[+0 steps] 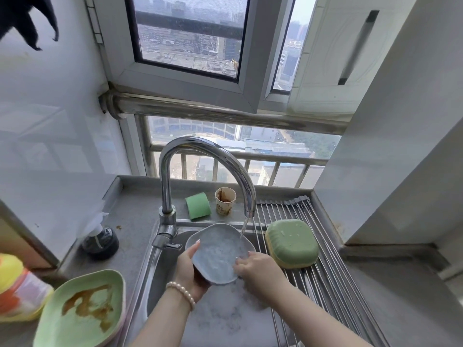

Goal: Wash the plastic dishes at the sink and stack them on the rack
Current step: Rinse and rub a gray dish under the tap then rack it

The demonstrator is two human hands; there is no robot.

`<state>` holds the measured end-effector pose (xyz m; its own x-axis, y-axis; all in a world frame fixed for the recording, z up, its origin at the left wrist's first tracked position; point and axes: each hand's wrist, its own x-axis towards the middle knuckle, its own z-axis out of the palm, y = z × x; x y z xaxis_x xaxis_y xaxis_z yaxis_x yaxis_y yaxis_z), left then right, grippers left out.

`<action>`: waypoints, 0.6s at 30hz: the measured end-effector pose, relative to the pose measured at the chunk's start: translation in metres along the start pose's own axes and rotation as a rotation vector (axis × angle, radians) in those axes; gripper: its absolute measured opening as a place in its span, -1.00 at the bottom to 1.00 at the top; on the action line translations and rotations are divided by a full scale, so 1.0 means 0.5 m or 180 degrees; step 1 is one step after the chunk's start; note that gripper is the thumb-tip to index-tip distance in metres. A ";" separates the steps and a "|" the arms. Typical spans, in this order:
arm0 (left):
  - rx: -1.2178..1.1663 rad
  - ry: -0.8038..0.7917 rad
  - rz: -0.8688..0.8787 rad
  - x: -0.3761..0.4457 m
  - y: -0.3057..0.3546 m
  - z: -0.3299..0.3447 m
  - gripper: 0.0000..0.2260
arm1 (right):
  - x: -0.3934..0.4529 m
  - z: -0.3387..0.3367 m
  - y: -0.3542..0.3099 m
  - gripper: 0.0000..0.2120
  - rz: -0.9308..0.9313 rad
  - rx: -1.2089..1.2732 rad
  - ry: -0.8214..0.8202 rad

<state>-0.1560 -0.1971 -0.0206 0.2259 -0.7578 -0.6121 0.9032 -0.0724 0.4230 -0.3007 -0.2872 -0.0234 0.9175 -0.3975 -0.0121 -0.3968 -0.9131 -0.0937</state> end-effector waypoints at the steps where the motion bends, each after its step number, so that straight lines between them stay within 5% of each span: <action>1: -0.0071 -0.0003 0.0083 -0.002 -0.005 0.005 -0.63 | 0.000 0.008 -0.009 -0.67 0.0082 0.0161 0.0157; 9: -0.0895 0.0040 0.0345 -0.011 -0.058 0.003 -0.79 | 0.000 0.052 -0.072 -0.83 0.0333 0.0537 0.1316; 12: -0.0805 0.0089 0.0309 -0.007 -0.047 -0.003 -0.71 | -0.013 0.049 -0.060 -0.91 0.0234 0.0616 0.1031; 16: -0.0708 -0.0013 0.0054 -0.008 -0.050 0.001 -0.58 | 0.003 -0.011 -0.066 0.03 0.0711 0.0313 -0.0423; 18: -0.0726 -0.0102 -0.0109 -0.004 -0.056 0.001 -0.53 | 0.023 -0.027 -0.074 0.22 0.1191 0.0178 -0.0781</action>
<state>-0.1821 -0.1939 -0.0307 0.1854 -0.7778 -0.6005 0.9701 0.0474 0.2381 -0.2758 -0.2591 -0.0067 0.6930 -0.6599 -0.2905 -0.7066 -0.7017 -0.0916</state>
